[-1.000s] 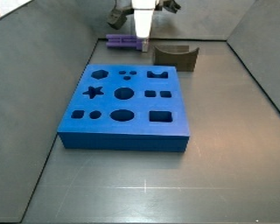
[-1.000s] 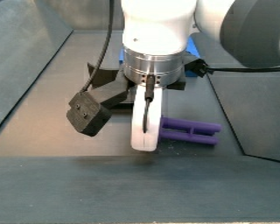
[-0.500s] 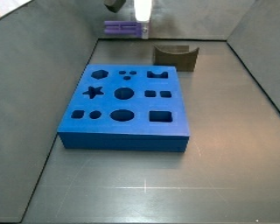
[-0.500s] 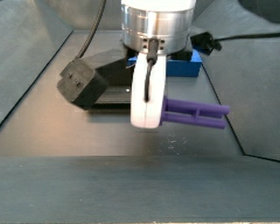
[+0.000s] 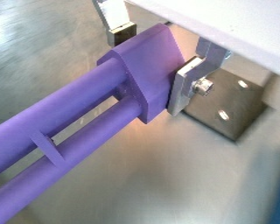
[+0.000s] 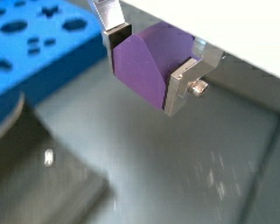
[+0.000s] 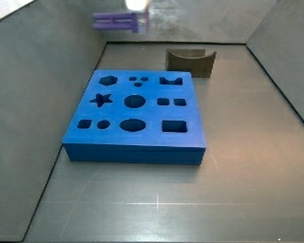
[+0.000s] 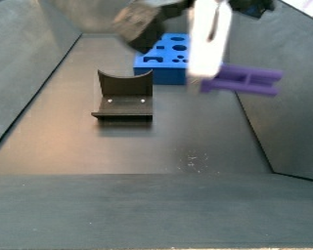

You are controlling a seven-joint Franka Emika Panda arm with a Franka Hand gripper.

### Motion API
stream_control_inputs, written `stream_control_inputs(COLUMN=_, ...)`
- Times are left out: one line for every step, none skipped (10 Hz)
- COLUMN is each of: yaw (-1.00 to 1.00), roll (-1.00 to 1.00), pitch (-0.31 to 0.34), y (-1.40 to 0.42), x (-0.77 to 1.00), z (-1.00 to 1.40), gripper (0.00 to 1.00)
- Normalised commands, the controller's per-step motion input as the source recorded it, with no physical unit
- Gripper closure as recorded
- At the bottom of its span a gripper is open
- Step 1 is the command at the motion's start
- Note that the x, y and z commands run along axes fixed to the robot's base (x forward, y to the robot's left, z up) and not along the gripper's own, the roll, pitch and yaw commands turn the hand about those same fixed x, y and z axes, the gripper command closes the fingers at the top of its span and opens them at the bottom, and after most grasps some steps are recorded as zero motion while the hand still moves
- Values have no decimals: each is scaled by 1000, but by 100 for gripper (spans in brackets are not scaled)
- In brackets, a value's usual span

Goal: Pick up the 3 prong object. Move up. Rotate the 3 prong object. Place the 3 prong object on the fixture. Regrasp the 3 prong object. Move to above the board. Insert the 3 prong object.
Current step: Rotate the 3 prong object.

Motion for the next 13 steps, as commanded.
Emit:
stream_control_inputs(yaw=21, roll=49, pitch=-31, y=-53, x=-290, z=10, gripper=100)
stream_control_inputs(yaw=-1000, roll=0, pitch=0, y=0, x=0, z=0, gripper=100)
stream_control_inputs(yaw=-1000, roll=-2, pitch=4, y=9, x=37, z=2, gripper=100)
stream_control_inputs(yaw=-1000, roll=-2, pitch=5, y=15, x=26, z=0, gripper=100)
stream_control_inputs(yaw=-1000, roll=-2, pitch=5, y=13, x=20, z=0, gripper=100)
stream_control_inputs(yaw=-1000, roll=-2, pitch=6, y=12, x=19, z=0, gripper=100)
stream_control_inputs(yaw=-1000, roll=-2, pitch=6, y=13, x=17, z=-1, gripper=100)
stream_control_inputs(yaw=-1000, roll=-3, pitch=7, y=14, x=17, z=-2, gripper=100)
stream_control_inputs(yaw=-1000, roll=-3, pitch=7, y=14, x=16, z=-2, gripper=100)
stream_control_inputs(yaw=-1000, roll=-3, pitch=7, y=15, x=16, z=-2, gripper=100)
stream_control_inputs(yaw=-1000, roll=-3, pitch=8, y=16, x=16, z=-2, gripper=100)
stream_control_inputs(yaw=-1000, roll=-4, pitch=9, y=15, x=16, z=-2, gripper=100)
stream_control_inputs(yaw=-1000, roll=-4, pitch=10, y=16, x=15, z=-2, gripper=100)
